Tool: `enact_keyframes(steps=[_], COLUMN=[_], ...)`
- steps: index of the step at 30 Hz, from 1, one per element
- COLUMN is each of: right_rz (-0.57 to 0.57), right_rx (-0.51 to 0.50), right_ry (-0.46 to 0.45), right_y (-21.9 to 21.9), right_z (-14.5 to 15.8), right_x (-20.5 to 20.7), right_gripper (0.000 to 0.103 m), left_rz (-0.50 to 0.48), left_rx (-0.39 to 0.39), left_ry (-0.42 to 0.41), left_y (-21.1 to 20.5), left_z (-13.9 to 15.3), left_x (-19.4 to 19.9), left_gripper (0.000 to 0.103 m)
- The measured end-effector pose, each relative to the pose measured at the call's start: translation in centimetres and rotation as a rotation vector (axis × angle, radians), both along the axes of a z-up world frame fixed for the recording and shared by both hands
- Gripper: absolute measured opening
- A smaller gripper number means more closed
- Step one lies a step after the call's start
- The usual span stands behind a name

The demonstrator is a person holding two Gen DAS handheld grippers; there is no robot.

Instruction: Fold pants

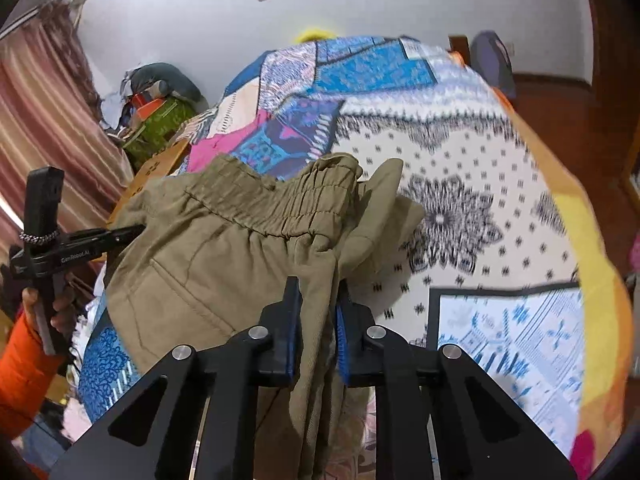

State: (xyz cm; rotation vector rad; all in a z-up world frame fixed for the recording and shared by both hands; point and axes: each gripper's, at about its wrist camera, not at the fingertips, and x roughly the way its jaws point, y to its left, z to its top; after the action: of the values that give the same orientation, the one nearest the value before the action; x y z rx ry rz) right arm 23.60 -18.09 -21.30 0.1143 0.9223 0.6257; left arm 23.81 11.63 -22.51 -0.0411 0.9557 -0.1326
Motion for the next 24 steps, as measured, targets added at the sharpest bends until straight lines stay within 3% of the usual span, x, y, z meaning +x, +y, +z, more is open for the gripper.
enact_keyframes(steps=[8,24], right_rz=[0.041,0.130], right_rx=[-0.021,-0.047], right_ry=[-0.094,-0.310], right_y=[1.4,8.9], right_z=[4.3,11.4], right_x=[0.8,5.6], right_gripper=[0.011,0.010], left_rz=[-0.042,0.090], left_rx=[0.151,0.198], left_ry=[-0.132,-0.272], left_y=[-2.1,3.2], left_z=[5.2,11.7], left_x=[-1.0,1.8], left_gripper=[0.003,0.003])
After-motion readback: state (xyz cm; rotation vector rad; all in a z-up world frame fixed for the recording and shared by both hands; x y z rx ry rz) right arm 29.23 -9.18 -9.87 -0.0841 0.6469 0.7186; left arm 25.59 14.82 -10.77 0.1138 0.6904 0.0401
